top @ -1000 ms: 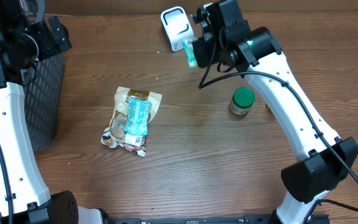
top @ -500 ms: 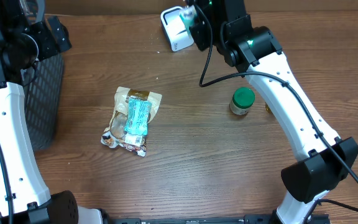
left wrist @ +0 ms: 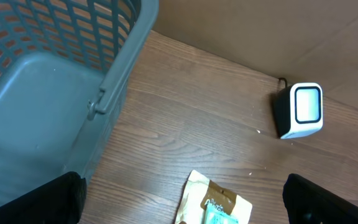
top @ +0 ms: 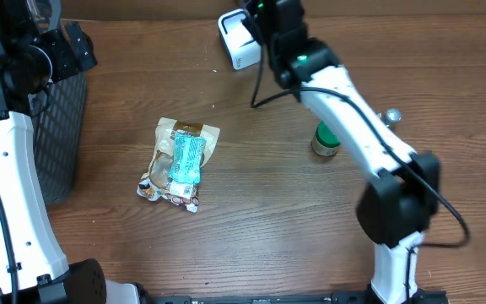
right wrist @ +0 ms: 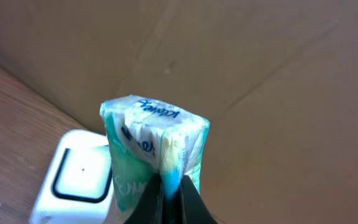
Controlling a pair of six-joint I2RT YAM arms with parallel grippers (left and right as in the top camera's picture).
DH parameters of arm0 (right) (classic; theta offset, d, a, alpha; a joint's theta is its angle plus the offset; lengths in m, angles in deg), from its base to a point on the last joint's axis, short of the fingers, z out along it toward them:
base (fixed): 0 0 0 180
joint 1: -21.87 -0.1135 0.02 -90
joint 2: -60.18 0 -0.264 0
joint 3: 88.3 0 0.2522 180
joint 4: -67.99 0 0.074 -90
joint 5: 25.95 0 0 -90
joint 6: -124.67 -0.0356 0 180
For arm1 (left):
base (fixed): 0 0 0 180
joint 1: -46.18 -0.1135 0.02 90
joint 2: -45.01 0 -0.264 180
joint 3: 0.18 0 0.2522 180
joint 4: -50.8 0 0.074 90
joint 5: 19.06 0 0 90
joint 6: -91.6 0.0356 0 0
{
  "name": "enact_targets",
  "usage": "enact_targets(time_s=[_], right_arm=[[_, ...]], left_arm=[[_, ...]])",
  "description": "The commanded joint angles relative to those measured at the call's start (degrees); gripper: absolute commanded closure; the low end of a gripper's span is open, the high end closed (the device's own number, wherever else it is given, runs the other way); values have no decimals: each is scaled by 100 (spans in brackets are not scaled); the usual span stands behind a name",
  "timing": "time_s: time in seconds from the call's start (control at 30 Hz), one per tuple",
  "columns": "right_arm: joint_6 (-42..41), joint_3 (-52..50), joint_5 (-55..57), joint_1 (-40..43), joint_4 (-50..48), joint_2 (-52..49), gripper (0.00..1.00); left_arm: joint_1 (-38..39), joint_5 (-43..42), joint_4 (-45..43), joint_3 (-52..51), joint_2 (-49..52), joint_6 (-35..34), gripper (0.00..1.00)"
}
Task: Scan the item barcode
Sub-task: 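Hold the Kleenex pack in front of the scanner window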
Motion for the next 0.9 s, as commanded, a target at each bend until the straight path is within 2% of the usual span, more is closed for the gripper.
enact_targets(time_s=[0.0, 0.4, 0.87], right_arm=[[487, -28, 481, -63, -374, -372, 96], [769, -28, 507, -142, -1451, -1451, 96], [758, -26, 553, -136, -1801, -1552, 96]], left_arm=[[9, -35, -4, 149, 17, 90, 0], [9, -35, -4, 149, 17, 90, 0], [11, -35, -4, 149, 17, 90, 0]])
